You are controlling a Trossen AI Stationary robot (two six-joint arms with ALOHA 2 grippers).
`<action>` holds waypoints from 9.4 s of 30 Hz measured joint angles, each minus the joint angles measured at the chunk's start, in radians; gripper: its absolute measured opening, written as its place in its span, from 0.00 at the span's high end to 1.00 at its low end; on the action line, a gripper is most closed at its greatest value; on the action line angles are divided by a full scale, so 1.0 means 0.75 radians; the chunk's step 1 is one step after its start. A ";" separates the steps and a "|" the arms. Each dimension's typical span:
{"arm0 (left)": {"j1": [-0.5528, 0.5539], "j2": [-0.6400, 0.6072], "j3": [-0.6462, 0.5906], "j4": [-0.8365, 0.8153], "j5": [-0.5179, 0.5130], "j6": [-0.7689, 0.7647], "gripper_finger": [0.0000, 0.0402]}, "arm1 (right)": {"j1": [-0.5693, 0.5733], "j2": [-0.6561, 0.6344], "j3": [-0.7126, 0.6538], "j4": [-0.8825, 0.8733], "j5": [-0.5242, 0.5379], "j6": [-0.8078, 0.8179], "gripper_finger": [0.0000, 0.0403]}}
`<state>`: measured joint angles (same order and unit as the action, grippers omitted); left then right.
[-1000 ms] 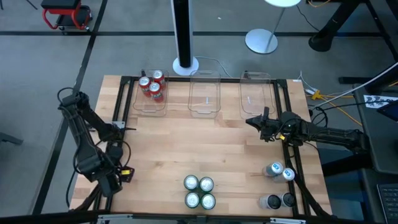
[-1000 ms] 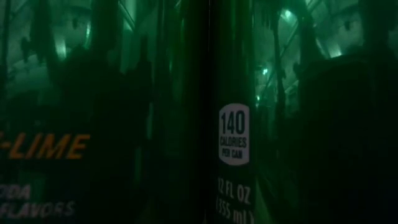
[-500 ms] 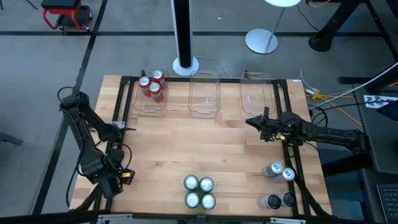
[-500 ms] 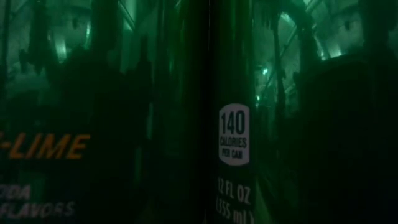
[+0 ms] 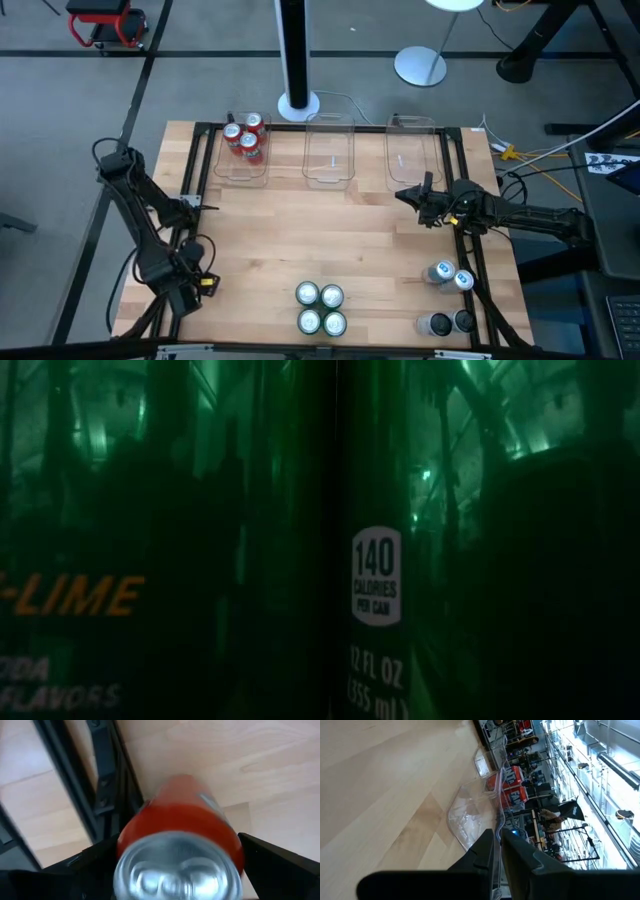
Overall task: Sort soda cans
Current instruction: Put the orange soda can into the left transparent bin, then put the top right green soda can into the middle transparent bin
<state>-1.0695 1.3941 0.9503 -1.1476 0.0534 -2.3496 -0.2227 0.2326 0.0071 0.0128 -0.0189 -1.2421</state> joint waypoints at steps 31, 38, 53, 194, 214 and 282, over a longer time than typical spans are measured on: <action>0.297 -0.085 0.016 0.026 -0.067 0.432 0.26 | 0.000 0.000 0.000 0.010 -0.001 0.027 0.91; 0.603 -0.135 0.017 0.031 -0.106 0.882 0.27 | 0.000 0.000 0.000 0.011 -0.001 0.025 0.91; 1.310 -0.195 0.234 -0.027 -0.203 1.816 0.27 | 0.000 0.000 0.000 0.010 0.018 0.009 0.91; 1.315 -0.758 -0.658 1.863 -0.401 3.188 0.07 | 0.030 0.541 0.511 0.352 -0.239 0.101 0.91; 1.231 -0.688 -0.756 1.946 -0.401 3.130 0.07 | 0.674 1.439 1.531 -0.299 0.013 -0.098 0.91; 0.759 -0.687 -0.930 2.072 -0.741 2.849 0.07 | 0.952 2.339 2.352 -1.166 -0.011 0.395 0.09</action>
<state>-0.4999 0.8789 0.2531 0.4061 -0.5024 -0.2127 0.4911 1.9866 1.7709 -0.8616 -0.0269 -0.9459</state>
